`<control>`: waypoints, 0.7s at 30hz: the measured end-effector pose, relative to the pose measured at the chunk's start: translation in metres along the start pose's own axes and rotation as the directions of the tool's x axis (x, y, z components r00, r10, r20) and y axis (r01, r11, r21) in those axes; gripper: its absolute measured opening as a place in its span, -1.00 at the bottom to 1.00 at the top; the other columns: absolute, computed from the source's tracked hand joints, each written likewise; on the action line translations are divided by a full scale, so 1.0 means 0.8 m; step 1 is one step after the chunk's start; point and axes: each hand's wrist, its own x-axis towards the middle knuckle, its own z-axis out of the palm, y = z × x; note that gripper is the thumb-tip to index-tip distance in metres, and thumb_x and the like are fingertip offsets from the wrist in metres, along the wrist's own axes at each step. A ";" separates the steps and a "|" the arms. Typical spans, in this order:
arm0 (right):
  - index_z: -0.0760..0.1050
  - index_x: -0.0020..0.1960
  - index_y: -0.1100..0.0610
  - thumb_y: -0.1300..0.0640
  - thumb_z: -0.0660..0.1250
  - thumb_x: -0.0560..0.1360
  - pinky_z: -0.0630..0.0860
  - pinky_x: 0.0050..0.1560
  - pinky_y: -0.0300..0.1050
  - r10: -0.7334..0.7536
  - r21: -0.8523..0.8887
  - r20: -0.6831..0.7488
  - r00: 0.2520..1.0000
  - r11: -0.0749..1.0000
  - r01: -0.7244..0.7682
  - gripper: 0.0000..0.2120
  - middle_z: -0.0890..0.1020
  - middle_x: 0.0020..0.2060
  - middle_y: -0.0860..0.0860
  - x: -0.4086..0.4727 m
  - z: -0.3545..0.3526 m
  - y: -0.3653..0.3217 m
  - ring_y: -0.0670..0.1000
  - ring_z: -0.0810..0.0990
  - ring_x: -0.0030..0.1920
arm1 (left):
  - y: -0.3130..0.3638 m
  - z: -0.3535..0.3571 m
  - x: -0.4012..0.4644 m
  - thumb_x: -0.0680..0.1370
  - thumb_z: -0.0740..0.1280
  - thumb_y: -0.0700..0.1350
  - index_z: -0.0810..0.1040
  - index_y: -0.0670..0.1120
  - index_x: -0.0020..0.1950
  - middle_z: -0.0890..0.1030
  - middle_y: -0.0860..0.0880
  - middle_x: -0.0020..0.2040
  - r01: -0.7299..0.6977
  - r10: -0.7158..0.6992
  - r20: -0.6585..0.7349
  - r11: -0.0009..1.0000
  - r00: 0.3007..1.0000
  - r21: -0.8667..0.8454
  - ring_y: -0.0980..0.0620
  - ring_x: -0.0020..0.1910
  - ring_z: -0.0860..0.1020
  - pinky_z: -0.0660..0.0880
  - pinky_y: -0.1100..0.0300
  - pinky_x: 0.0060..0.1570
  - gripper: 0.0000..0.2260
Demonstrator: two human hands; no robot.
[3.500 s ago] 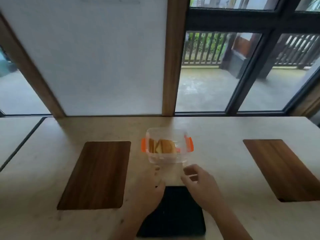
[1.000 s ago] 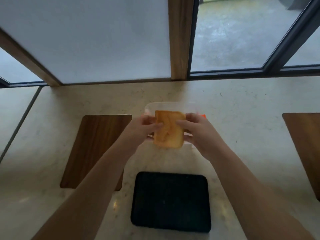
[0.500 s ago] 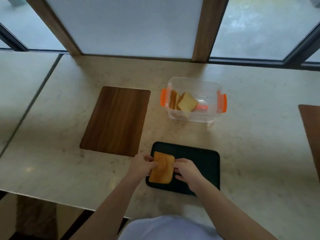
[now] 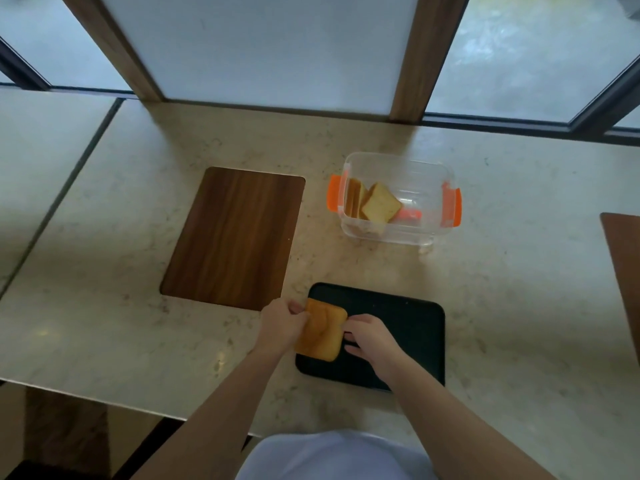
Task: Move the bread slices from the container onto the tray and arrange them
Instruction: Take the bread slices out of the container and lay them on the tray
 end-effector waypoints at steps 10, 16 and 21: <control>0.53 -0.02 -0.08 0.08 0.33 0.53 0.63 -0.08 -0.09 -0.597 -0.304 -0.156 0.787 0.787 0.537 -0.93 0.66 -0.07 -0.07 -0.029 -0.089 -0.163 -0.07 0.67 -0.07 | 0.182 -0.030 0.043 0.55 0.36 -0.06 0.55 -0.02 0.19 0.59 0.12 -0.04 -0.439 0.439 -0.016 0.898 0.898 -0.009 0.21 -0.10 0.56 0.48 0.30 -0.09 -0.78; 0.56 -0.06 0.27 0.24 0.31 0.48 0.60 0.14 0.24 -0.435 -0.279 -0.175 0.883 0.882 0.379 -0.89 0.57 -0.17 0.15 0.044 -0.122 -0.278 0.11 0.58 -0.14 | 0.299 0.003 0.109 0.49 0.34 -0.19 0.57 -0.14 0.07 0.62 -0.07 -0.03 -0.467 0.498 0.045 0.772 0.866 0.432 -0.01 -0.12 0.55 0.46 0.20 -0.11 -0.83; 0.50 0.21 0.30 0.29 0.22 0.52 0.45 0.11 -0.08 -0.450 -0.691 -0.072 0.890 0.666 0.281 -0.72 0.58 0.08 0.17 0.114 -0.122 -0.300 0.18 0.54 0.22 | 0.301 0.032 0.152 0.48 0.31 -0.11 0.59 -0.03 0.03 0.58 -0.06 0.01 -0.443 0.568 0.305 0.119 0.765 0.889 -0.11 0.04 0.45 0.33 -0.04 0.05 -0.84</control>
